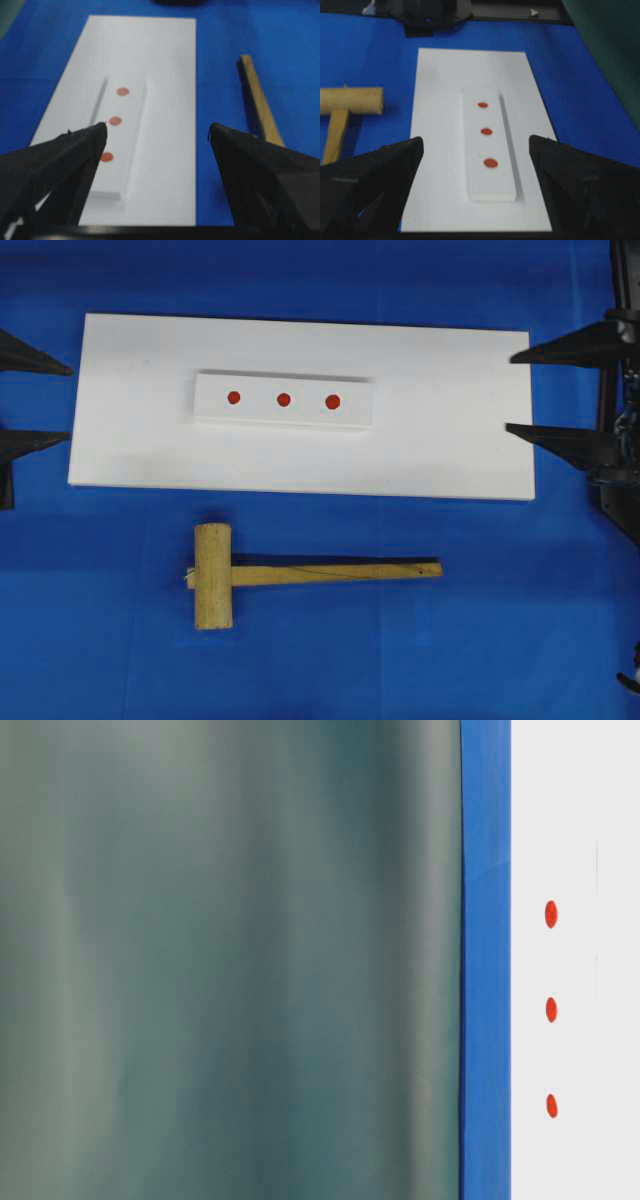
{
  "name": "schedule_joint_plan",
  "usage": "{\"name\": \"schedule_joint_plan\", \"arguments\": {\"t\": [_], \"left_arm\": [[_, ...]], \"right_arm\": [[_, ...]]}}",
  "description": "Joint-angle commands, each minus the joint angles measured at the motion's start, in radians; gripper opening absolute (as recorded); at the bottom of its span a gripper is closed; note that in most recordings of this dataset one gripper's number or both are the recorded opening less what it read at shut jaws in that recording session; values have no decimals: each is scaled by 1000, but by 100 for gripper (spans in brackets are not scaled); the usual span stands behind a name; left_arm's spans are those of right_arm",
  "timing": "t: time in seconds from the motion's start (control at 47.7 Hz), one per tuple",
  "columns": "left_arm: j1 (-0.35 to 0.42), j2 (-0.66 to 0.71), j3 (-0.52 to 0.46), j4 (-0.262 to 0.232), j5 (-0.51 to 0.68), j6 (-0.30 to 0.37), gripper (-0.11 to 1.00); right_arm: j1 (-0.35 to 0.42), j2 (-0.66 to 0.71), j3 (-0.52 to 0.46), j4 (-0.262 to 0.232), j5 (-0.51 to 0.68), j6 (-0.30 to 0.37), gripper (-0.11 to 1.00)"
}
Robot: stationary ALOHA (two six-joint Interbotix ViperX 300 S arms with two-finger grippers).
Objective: Hit the mark with a hammer.
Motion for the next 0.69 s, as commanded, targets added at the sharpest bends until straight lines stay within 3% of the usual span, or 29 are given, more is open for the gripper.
{"name": "schedule_joint_plan", "arguments": {"t": [0.0, 0.231, 0.671], "left_arm": [[-18, -25, -3, 2, 21, 5, 80], [-46, -78, 63, 2, 28, 41, 80], [-46, -141, 115, 2, 29, 44, 80]], "right_arm": [[-2, -37, 26, 0, 3, -2, 80], [-2, -103, 91, 5, 58, 0, 76], [0, -106, 126, 18, 29, 2, 76]]}}
